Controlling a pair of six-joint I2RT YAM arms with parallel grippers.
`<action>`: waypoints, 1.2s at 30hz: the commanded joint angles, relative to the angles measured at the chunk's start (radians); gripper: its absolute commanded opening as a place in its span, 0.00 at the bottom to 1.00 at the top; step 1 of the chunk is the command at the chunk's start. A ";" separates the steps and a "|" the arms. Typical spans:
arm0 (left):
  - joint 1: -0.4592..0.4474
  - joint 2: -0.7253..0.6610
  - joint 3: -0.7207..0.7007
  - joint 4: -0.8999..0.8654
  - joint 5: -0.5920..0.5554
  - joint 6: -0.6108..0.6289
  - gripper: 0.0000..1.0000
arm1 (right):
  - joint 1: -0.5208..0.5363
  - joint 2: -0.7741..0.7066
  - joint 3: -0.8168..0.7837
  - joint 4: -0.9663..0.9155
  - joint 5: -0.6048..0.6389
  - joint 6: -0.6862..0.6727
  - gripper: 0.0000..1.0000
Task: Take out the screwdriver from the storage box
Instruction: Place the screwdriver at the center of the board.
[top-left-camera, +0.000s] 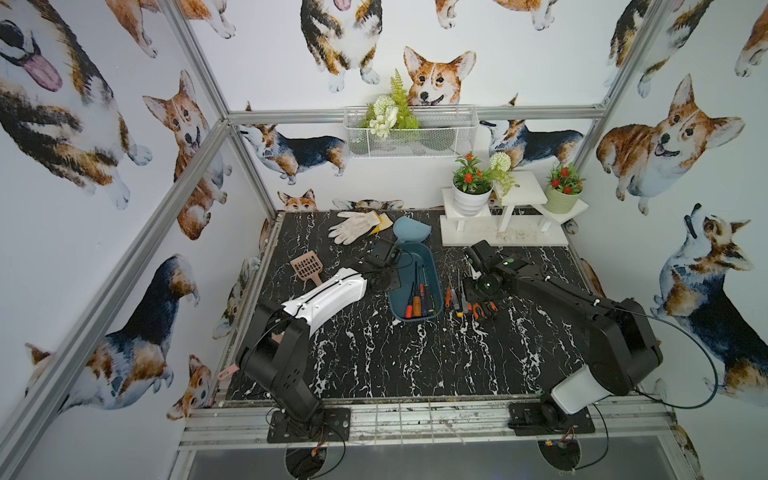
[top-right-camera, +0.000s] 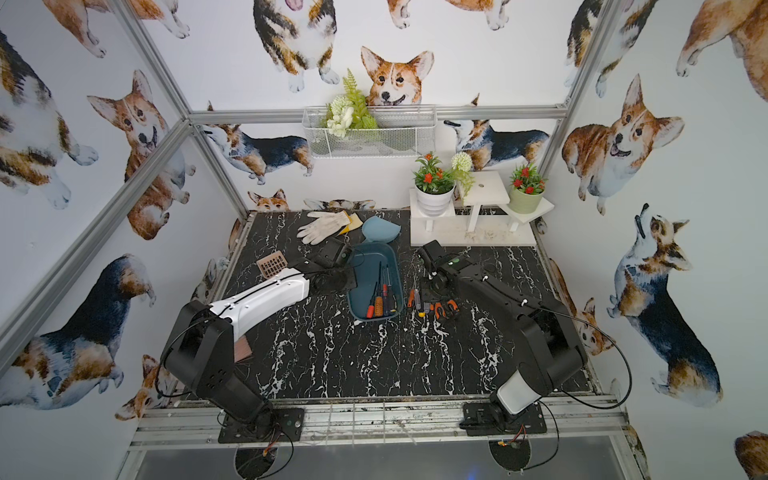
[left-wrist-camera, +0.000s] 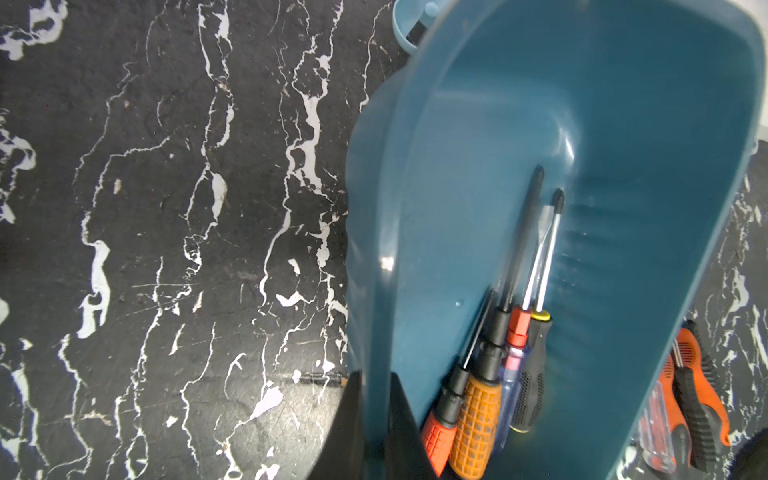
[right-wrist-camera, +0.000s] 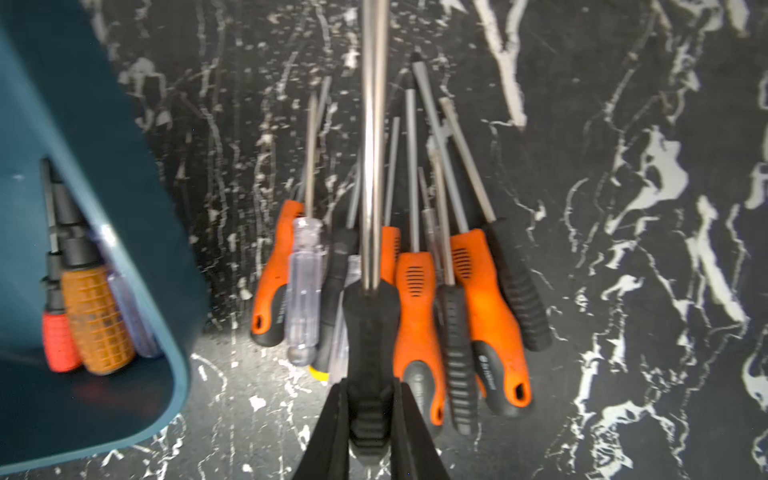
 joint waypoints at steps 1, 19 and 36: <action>0.000 -0.010 0.007 0.017 0.000 -0.003 0.00 | -0.005 0.014 -0.005 -0.025 0.005 -0.029 0.00; -0.001 -0.015 0.001 0.016 -0.003 -0.008 0.00 | -0.006 0.081 -0.001 -0.033 -0.014 -0.022 0.20; -0.003 -0.032 -0.008 0.013 -0.010 -0.014 0.00 | -0.004 0.033 -0.012 -0.023 -0.021 -0.010 0.47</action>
